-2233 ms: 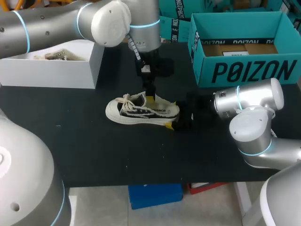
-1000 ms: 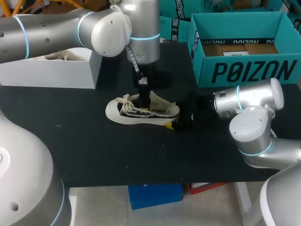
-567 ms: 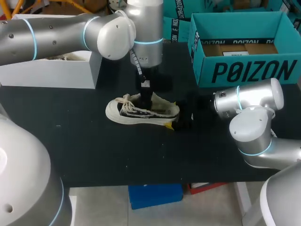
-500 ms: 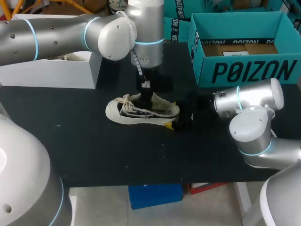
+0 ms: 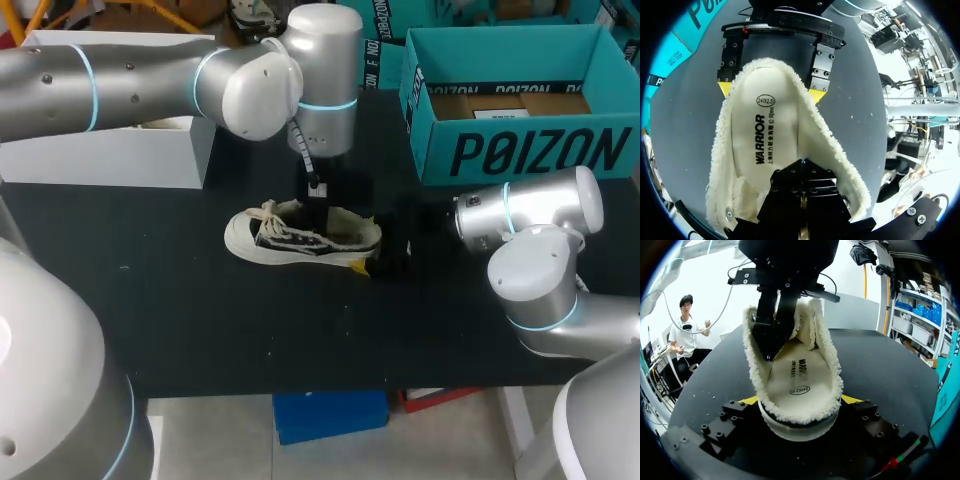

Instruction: Take the shoe out of the shoebox, open the shoe tongue, remove and reinsert the insole, then place the shoe into the shoebox

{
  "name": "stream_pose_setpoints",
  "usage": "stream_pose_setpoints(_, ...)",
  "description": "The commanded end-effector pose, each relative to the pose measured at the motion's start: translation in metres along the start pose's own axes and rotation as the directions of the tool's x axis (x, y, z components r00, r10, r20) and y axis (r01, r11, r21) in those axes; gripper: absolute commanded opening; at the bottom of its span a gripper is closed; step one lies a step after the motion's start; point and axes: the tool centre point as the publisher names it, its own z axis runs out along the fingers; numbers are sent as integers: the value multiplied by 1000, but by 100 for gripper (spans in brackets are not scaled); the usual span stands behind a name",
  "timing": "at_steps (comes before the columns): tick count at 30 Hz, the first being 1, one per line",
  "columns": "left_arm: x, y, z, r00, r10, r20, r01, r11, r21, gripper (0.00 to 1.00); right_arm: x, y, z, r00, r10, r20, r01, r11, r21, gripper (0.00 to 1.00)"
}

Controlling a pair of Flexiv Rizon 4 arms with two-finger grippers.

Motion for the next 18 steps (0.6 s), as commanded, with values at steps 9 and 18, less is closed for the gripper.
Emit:
stream_pose_setpoints(9,-3,-3,19,1000,-26,10,26,999,24,35,-2,-3,7,1000,3,3,-3,1000,3,0)
stream_pose_setpoints(18,-7,-4,30,996,-48,69,45,998,39,31,-2,-3,7,1000,3,3,-3,1000,3,0)
